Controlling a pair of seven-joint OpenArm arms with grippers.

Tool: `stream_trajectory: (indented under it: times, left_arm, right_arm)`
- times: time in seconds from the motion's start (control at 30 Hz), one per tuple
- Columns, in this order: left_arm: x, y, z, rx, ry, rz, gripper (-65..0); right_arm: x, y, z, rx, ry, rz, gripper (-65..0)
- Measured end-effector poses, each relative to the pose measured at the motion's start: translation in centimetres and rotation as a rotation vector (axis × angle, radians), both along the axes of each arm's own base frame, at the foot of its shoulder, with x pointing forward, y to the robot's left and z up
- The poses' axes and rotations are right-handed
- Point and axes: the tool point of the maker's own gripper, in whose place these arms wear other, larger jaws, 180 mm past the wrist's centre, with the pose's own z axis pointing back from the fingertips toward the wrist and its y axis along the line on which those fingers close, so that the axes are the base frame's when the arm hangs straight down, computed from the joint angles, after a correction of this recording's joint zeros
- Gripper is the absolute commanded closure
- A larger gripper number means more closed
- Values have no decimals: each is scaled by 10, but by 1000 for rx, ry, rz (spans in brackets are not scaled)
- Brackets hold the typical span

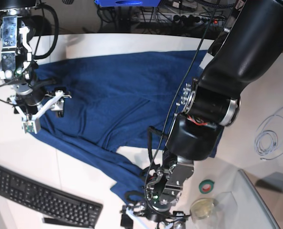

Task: Layout the t-shirt on the table in an organized manner, then fold the t-shirt properly
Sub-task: 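Pull the grasped sleeve with the left gripper away from the shirt body, then grasp the shirt's collar-side corners with both grippers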

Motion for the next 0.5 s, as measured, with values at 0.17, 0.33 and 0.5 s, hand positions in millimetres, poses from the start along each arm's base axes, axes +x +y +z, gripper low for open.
stream_trajectory:
  times: [0.17, 0.33, 0.5]
  left_arm:
    - [-58, 3, -20, -194, 124, -14, -204]
    - [-157, 57, -43, -208, 222, -3, 0]
    - [-251, 39, -68, -214, 320, -68, 0]
  right_arm:
    - [-29, -17, -16, -48, 64, 1, -218]
    - [-42, -51, -17, -54, 71, -111, -18]
    - [-51, -54, -21, -56, 93, -116, -17]
